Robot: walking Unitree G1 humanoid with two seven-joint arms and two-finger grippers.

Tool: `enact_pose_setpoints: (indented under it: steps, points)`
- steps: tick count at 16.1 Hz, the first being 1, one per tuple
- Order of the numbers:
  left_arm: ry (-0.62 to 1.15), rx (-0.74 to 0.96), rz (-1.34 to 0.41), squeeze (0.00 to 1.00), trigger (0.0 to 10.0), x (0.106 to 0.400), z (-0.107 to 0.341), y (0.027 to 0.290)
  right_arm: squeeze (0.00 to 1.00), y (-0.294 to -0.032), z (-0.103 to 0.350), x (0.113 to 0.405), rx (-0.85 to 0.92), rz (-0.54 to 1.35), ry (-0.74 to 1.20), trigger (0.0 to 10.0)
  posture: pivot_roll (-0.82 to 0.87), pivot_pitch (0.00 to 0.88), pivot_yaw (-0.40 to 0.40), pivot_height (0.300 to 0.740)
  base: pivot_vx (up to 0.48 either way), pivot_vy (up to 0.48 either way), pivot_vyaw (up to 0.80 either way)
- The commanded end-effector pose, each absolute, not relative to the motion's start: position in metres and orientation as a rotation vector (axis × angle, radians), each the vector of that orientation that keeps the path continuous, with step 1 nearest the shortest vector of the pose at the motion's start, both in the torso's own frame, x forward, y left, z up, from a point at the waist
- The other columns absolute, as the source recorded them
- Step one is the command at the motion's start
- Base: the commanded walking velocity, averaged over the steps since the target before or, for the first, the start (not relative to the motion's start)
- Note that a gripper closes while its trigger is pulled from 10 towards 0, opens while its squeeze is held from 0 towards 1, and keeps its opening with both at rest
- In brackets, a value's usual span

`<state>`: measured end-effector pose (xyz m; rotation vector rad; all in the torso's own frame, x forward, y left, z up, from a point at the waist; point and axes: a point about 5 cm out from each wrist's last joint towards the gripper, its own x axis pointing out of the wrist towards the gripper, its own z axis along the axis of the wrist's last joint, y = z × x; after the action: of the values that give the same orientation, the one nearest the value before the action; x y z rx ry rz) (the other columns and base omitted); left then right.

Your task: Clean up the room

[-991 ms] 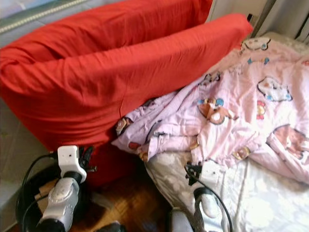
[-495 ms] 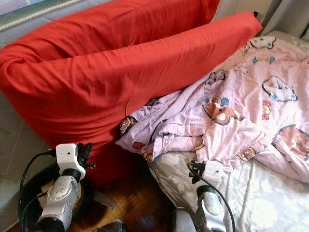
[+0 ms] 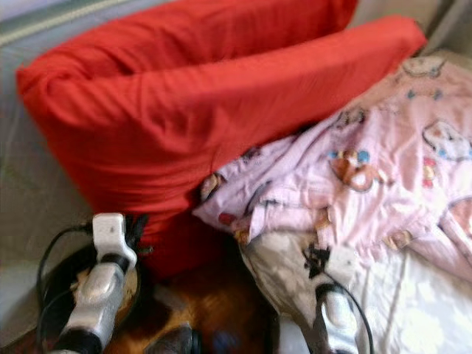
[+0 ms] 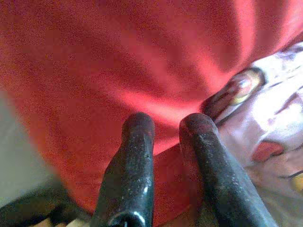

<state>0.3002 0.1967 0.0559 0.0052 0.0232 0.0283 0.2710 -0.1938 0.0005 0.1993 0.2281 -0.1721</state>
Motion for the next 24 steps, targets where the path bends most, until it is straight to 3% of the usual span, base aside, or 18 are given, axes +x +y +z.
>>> enact_pose_setpoints:
  steps: [1, 5, 16, 18, 24]
  points:
    - [0.066, 0.013, 0.039, 0.00, 10.0, 0.2950, 0.0477, 0.1981, 0.00, -0.1936, -0.0052, 0.2646, 0.208, -0.184, 0.246, 10.0, 0.01, 0.220, 0.033, 0.667, 0.000, -0.382, 0.00]
    - [0.064, 0.016, 0.041, 0.00, 10.0, 0.2950, 0.0485, 0.1977, 0.00, -0.1940, -0.0050, 0.2644, 0.203, -0.183, 0.246, 10.0, 0.01, 0.221, 0.032, 0.667, 0.000, -0.402, 0.00]
    - [0.055, -0.006, 0.050, 0.00, 10.0, 0.2931, 0.0489, 0.1999, 0.00, -0.2001, -0.0047, 0.2659, 0.155, -0.221, 0.271, 10.0, 0.01, 0.220, 0.027, 0.667, 0.000, 0.000, 0.00]
    - [0.056, -0.005, 0.049, 0.00, 10.0, 0.2925, 0.0486, 0.2006, 0.00, -0.2008, -0.0042, 0.2655, 0.151, -0.221, 0.262, 10.0, 0.01, 0.218, 0.030, 0.642, 0.000, 0.000, 0.00]
    - [0.052, -0.011, 0.038, 0.00, 10.0, 0.2917, 0.0492, 0.2001, 0.00, -0.2004, -0.0059, 0.2659, 0.147, -0.254, 0.284, 10.0, 0.01, 0.211, 0.043, 0.637, 0.000, 0.000, 0.00]
